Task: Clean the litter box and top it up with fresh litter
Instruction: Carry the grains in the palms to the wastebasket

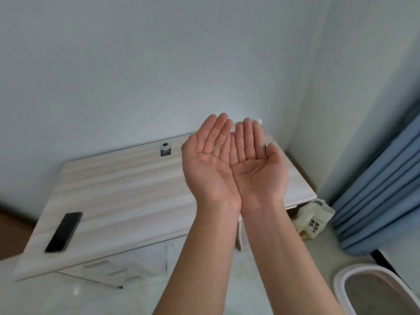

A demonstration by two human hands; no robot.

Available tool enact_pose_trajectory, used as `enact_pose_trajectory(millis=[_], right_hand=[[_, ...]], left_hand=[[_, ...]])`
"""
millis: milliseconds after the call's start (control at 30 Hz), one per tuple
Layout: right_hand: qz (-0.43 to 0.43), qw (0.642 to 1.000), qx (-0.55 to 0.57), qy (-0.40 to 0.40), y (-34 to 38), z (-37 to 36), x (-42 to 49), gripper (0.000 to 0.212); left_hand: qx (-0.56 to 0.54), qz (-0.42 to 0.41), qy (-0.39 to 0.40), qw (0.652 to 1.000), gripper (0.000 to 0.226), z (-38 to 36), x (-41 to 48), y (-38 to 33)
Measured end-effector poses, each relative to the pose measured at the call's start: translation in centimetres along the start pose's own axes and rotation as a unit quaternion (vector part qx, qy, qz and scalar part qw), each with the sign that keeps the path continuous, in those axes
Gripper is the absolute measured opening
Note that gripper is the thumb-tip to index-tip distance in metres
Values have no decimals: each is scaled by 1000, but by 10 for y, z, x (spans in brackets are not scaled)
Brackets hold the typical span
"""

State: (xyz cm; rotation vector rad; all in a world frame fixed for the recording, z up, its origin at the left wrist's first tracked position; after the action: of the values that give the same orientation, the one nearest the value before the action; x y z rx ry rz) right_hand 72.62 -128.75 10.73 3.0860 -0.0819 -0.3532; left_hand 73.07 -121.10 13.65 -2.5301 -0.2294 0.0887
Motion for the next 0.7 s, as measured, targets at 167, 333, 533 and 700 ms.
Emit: enact_pose_trajectory(millis=[167, 333, 533, 700], right_hand=[[-66, 997, -25, 21, -119, -17, 6, 45], [-132, 988, -69, 31, -208, -32, 11, 45], [-202, 972, -117, 37, -272, -39, 28, 45], [-262, 956, -129, 32, -302, -39, 54, 44]], left_hand=[[-12, -62, -35, 997, 46, 60, 26, -101], [-40, -114, -81, 989, 46, 107, 46, -173], [-74, -162, -135, 975, 46, 146, 70, -215], [-86, -204, -169, 961, 45, 166, 95, -228]])
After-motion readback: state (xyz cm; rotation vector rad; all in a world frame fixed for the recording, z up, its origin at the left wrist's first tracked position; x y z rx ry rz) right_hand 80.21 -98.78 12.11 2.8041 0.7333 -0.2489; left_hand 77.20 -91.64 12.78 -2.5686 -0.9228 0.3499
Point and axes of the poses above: each hand's wrist, its own x-axis towards the middle knuckle, its own z-axis out of the back of the hand, y = z × x, the point moved 7 cm from there along x, towards the middle knuckle, and after that the axes turned 11 degrees about -z, right-handed, at the moved point
